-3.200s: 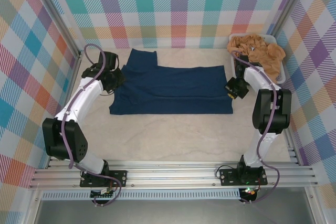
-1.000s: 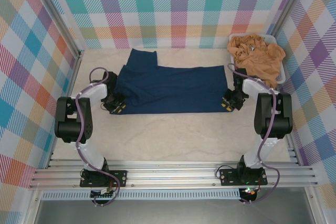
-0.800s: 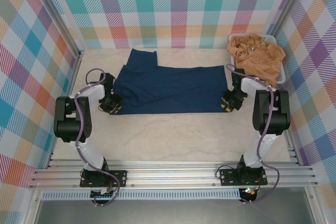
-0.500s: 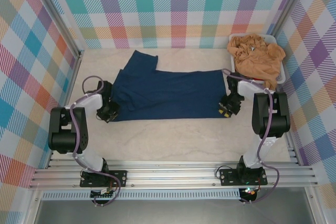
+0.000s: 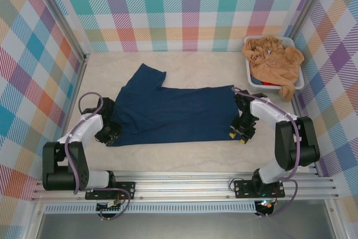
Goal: Fold and stack the t-shirts
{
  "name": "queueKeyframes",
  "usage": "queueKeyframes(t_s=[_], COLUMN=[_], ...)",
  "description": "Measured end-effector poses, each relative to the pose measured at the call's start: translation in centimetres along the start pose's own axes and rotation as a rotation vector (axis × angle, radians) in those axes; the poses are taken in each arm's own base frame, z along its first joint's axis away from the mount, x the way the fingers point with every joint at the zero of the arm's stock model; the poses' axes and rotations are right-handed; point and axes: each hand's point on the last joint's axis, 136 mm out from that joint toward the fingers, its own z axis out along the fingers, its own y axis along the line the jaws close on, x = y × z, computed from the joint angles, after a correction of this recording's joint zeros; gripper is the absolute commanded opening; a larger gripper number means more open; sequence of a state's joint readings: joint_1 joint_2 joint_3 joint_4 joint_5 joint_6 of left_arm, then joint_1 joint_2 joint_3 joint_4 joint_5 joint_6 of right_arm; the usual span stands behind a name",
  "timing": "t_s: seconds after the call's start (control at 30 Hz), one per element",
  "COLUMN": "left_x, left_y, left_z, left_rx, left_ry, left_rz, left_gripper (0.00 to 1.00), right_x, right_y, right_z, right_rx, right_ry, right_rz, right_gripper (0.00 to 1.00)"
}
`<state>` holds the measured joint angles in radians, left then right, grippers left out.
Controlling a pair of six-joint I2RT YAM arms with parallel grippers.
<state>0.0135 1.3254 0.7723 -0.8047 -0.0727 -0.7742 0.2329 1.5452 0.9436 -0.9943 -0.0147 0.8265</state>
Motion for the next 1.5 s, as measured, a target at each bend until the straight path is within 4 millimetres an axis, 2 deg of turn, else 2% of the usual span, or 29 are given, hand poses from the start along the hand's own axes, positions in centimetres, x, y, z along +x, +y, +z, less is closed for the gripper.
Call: queueKeyframes(t_s=[0.1, 0.2, 0.33, 0.43, 0.57, 0.73, 0.87, 0.97, 1.13, 1.27, 1.5], left_x=[-0.7, 1.0, 4.4, 5.5, 5.8, 5.6, 5.4, 5.1, 4.2, 3.5, 3.1], left_y=[-2.4, -5.2, -6.7, -7.0, -7.5, -8.0, -8.2, -8.4, -9.0, -10.3, -14.8], left_z=[-2.9, -3.9, -1.8, -0.3, 0.7, 1.2, 1.8, 2.1, 1.9, 0.9, -2.4], left_rx=[0.108, 0.232, 0.266, 0.252, 0.251, 0.255, 0.243, 0.233, 0.237, 0.261, 0.311], left_ry=[-0.061, -0.036, 0.091, 0.157, 0.185, 0.185, 0.179, 0.165, 0.133, 0.095, 0.021], left_rz=[0.017, 0.045, 0.051, 0.031, 0.015, 0.013, 0.032, 0.057, 0.097, 0.139, 0.292], left_gripper=[0.33, 0.38, 0.39, 0.38, 0.34, 0.29, 0.27, 0.19, 0.00, 0.00, 0.00], right_x=[-0.7, -1.6, -2.2, -2.0, -1.0, 0.0, 0.2, 0.3, 0.6, 0.6, 0.6], right_y=[0.6, 1.6, 3.0, 5.2, 8.1, 9.9, 10.4, 10.4, 10.5, 10.5, 10.5], right_z=[-1.7, -3.6, -4.4, -4.9, -6.3, -8.0, -8.3, -8.2, -8.5, -8.6, -8.6], right_rx=[-0.028, -0.083, -0.143, -0.251, -0.432, -0.562, -0.595, -0.600, -0.612, -0.614, -0.614], right_ry=[-0.060, -0.127, -0.160, -0.160, -0.175, -0.179, -0.176, -0.170, -0.172, -0.174, -0.173], right_rz=[-0.011, -0.025, -0.065, -0.123, -0.215, -0.274, -0.290, -0.292, -0.300, -0.302, -0.301], right_gripper=[0.44, 0.45, 0.50, 0.54, 0.55, 0.53, 0.52, 0.52, 0.51, 0.51, 0.50])
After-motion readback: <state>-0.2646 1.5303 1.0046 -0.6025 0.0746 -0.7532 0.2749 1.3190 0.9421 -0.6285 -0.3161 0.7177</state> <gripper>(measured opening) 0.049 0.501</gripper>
